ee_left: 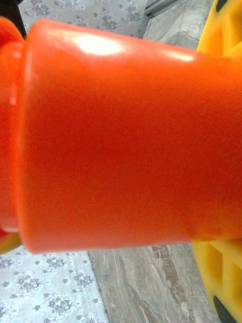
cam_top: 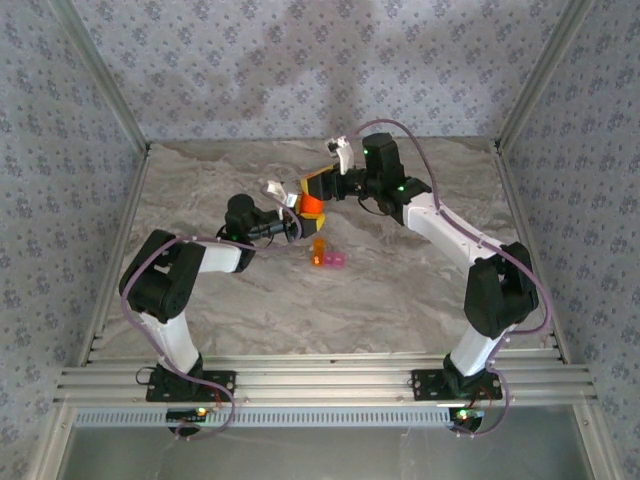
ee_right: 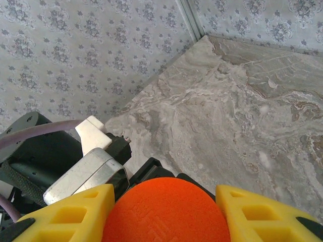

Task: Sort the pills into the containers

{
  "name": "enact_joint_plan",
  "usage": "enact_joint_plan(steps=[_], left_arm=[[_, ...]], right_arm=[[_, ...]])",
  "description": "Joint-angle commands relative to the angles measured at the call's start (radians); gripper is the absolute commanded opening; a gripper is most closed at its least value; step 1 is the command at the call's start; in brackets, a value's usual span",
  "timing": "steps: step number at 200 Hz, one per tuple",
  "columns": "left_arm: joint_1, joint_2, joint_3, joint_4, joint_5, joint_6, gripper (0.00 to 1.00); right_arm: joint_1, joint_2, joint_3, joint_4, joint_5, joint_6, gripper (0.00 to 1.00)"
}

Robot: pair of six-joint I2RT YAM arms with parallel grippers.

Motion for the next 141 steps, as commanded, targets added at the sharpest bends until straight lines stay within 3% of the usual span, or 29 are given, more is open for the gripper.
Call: enact_joint_plan(steps=[1, 40, 141], left_arm=[[0.032, -0.084, 0.053, 0.151, -0.116, -0.045, 0.0], [0.033, -0.084, 0.049, 0.155, -0.122, -0.045, 0.0], [0.034, -0.081, 0.057, 0.123, -0.119, -0.028, 0.0]], right_arm=[[0.008, 0.032, -0.064, -0.304, -0.046, -0.078, 0.0], [0.009, 0.027, -0.063, -0.305, -0.035, -0.068, 0.0], [0.019, 0.011, -0.002, -0.327, 0.043, -0.02, 0.16]])
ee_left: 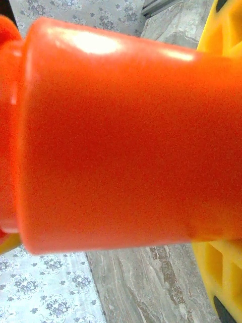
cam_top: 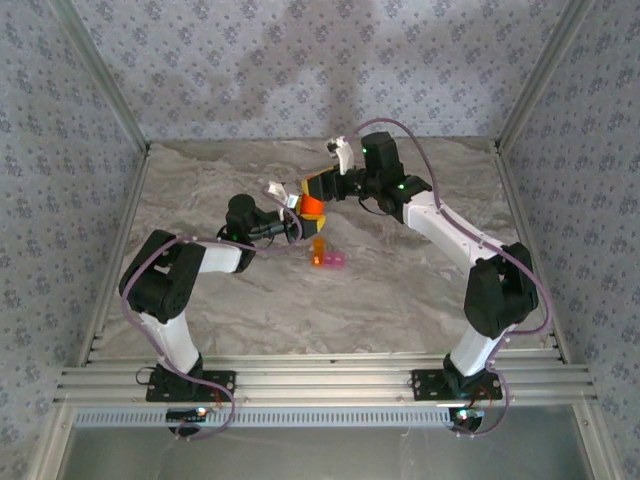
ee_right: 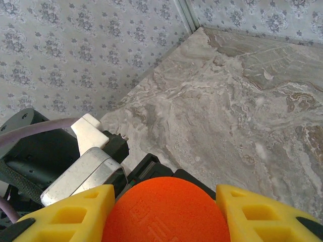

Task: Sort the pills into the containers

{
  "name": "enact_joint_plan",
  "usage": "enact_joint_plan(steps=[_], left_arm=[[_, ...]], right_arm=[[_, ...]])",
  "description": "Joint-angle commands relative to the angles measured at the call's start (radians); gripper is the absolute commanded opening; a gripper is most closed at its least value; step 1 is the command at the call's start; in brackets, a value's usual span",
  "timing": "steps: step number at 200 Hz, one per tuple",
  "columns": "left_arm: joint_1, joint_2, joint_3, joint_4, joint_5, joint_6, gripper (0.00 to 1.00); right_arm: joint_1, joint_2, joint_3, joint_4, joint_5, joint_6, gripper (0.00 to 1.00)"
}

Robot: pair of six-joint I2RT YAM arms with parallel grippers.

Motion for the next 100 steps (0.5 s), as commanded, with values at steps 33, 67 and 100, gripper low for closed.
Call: enact_joint_plan(steps=[33, 67, 100], left_arm=[[0.036, -0.075, 0.062, 0.135, -0.12, -0.047, 0.0], [0.036, -0.069, 0.066, 0.136, -0.118, -0.05, 0.0], [0.035, -0.061, 0.07, 0.136, -0.116, -0.055, 0.0]], right_arm=[[0.018, -0.001, -0.016, -0.248, 0.023, 0.015, 0.23], [0.021, -0.008, 0.003, -0.244, 0.031, 0.034, 0.35], [0.015, -0.023, 0.012, -0.224, 0.041, 0.057, 0.43]])
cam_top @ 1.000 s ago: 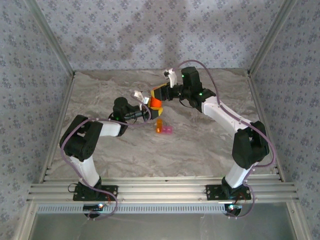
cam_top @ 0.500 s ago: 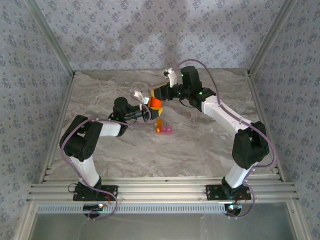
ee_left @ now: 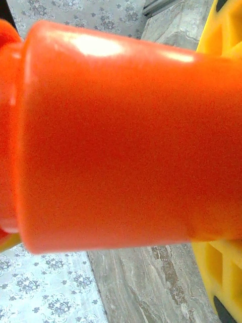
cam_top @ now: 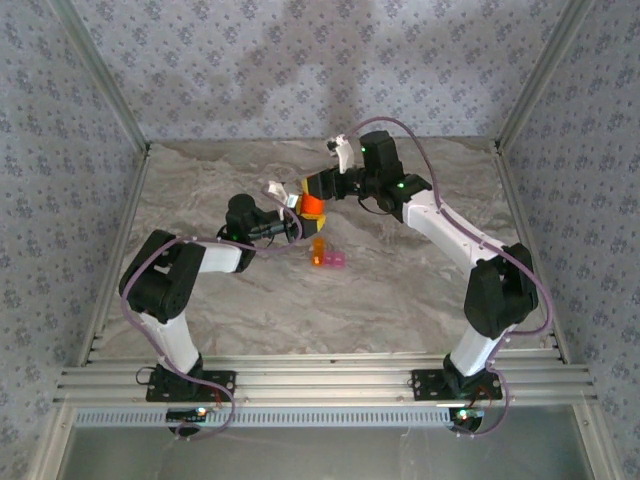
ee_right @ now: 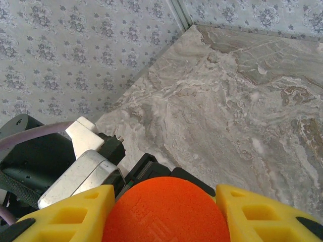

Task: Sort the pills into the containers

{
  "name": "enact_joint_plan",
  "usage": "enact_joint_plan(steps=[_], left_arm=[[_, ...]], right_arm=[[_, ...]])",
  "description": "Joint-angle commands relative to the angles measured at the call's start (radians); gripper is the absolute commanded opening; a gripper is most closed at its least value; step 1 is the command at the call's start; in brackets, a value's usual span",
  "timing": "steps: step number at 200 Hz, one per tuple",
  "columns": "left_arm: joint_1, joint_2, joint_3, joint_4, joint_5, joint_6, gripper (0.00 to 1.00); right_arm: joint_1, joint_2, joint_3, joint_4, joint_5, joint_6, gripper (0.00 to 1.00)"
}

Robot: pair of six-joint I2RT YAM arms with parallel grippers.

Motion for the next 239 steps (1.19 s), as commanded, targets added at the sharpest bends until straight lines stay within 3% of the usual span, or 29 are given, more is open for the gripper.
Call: enact_joint_plan(steps=[1, 62, 110, 175, 239], left_arm=[[0.034, -0.061, 0.068, 0.134, -0.115, -0.054, 0.0], [0.033, -0.051, 0.075, 0.131, -0.113, -0.056, 0.0], [0.032, -0.049, 0.078, 0.128, -0.11, -0.056, 0.0], [0.032, -0.041, 0.093, 0.112, -0.076, -0.061, 0.0], [0.024, -0.016, 0.131, 0.097, -0.007, -0.085, 0.0]], right_arm=[[0.009, -0.021, -0.007, -0.191, 0.007, 0.022, 0.44], [-0.005, -0.043, 0.018, -0.16, 0.003, 0.05, 0.62], [-0.014, -0.054, 0.035, -0.136, -0.018, 0.056, 0.7], [-0.096, -0.121, 0.044, -0.068, -0.058, 0.026, 0.75], [-0.133, -0.03, 0.188, -0.104, -0.154, -0.059, 0.77]])
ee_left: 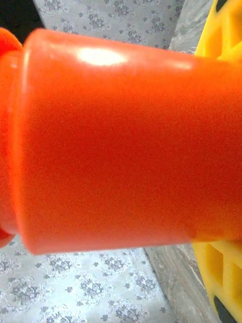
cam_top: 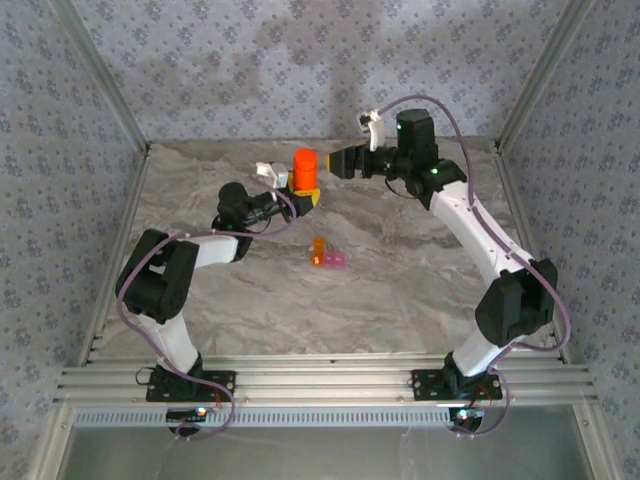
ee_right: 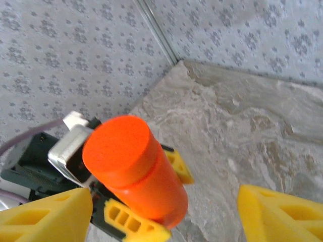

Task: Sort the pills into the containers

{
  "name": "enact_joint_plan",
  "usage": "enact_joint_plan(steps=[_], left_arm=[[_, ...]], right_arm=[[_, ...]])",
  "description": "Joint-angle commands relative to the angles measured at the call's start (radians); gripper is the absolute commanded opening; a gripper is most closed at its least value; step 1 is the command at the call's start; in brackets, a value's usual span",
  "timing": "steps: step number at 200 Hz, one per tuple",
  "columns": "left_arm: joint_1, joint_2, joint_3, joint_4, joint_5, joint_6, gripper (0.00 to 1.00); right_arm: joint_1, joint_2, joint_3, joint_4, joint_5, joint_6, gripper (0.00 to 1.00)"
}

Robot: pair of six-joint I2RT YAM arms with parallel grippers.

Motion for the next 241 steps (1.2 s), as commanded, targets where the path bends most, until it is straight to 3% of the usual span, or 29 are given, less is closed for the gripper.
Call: enact_joint_plan(steps=[1, 152, 183, 241], left_arm=[[-0.008, -0.003, 0.039, 0.029, 0.05, -0.02, 0.0], [-0.02, 0.012, 0.061, 0.011, 0.082, -0.029, 0.0], [-0.02, 0.01, 0.061, 0.011, 0.082, -0.029, 0.0], [-0.02, 0.009, 0.06, 0.008, 0.079, -0.026, 0.0]], right_arm=[[0.004, 0.042, 0.073, -0.015, -0.074, -0.057, 0.77], [0.08, 0.153, 0.209, -0.086, -0.112, -0.13, 0.75], [0.084, 0.164, 0.219, -0.091, -0.115, -0.13, 0.69], [0.087, 0.169, 0.222, -0.111, -0.114, -0.135, 0.44]])
